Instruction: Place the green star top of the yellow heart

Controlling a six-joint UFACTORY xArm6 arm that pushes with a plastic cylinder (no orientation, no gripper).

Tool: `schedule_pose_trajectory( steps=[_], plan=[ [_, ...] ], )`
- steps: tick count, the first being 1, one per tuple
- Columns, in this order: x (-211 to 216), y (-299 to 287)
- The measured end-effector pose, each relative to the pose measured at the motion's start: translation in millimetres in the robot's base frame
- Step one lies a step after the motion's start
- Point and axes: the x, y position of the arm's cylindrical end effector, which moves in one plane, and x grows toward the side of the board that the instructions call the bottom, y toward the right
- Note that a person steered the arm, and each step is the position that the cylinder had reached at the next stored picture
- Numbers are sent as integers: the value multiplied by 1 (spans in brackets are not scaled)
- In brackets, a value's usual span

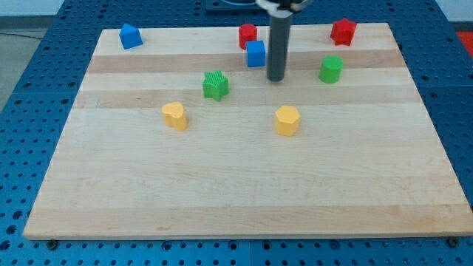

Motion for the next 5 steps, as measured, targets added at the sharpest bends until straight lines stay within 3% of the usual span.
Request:
schedule_pose_trajectory(
  steps=[4, 5],
  plan=[
    [21, -125],
    [36, -126]
  ],
)
